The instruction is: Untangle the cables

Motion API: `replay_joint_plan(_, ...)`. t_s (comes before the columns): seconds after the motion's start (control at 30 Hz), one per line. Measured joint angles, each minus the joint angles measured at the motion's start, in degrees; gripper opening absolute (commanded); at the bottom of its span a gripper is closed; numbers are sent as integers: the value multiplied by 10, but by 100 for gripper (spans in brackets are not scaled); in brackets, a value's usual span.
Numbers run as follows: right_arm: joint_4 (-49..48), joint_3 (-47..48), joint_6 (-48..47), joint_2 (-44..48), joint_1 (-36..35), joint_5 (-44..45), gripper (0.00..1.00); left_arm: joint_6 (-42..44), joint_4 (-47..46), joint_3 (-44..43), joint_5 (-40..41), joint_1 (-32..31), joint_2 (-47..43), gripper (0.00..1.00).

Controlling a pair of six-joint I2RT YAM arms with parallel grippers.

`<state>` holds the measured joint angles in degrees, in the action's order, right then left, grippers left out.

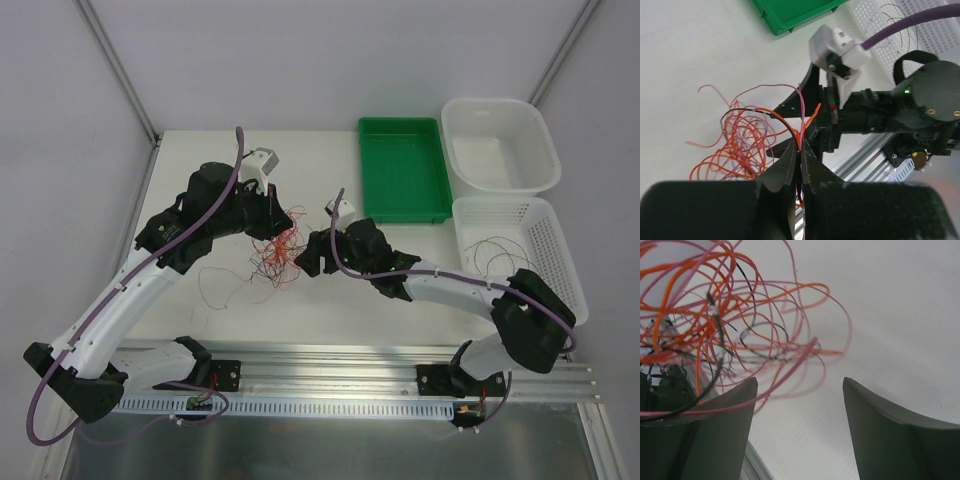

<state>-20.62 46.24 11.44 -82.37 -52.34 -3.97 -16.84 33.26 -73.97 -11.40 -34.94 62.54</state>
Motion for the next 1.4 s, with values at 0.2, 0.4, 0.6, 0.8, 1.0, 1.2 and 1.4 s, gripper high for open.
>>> replay_joint_plan(0.2, -73, 1, 29, -75, -3, -39, 70, 0, -4, 11, -1, 0, -7, 0)
replay_joint_plan(0.4, -104, 1, 30, -85, -4, -48, 28, 0, -7, 34, 2, 0, -22, 0)
replay_joint_plan(0.6, -104, 1, 29, -83, 1, -39, 1, 0, -10, 44, 16, 0, -45, 0)
replay_joint_plan(0.8, -68, -4, 15, -47, 11, -18, 1, 2, -15, 52, 83, 0, -71, 0)
replay_joint_plan(1.0, 29, -55, -9, 95, 58, 39, 1, 3, -7, 93, 179, 52, -80, 0)
replay_joint_plan(1.2, 122, -63, -49, 201, 84, 73, 1, -3, 4, 112, 176, 99, -80, 0)
replay_joint_plan(1.4, 221, -60, -63, 244, 82, 110, 1, -2, 3, 127, 203, 101, -79, 0)
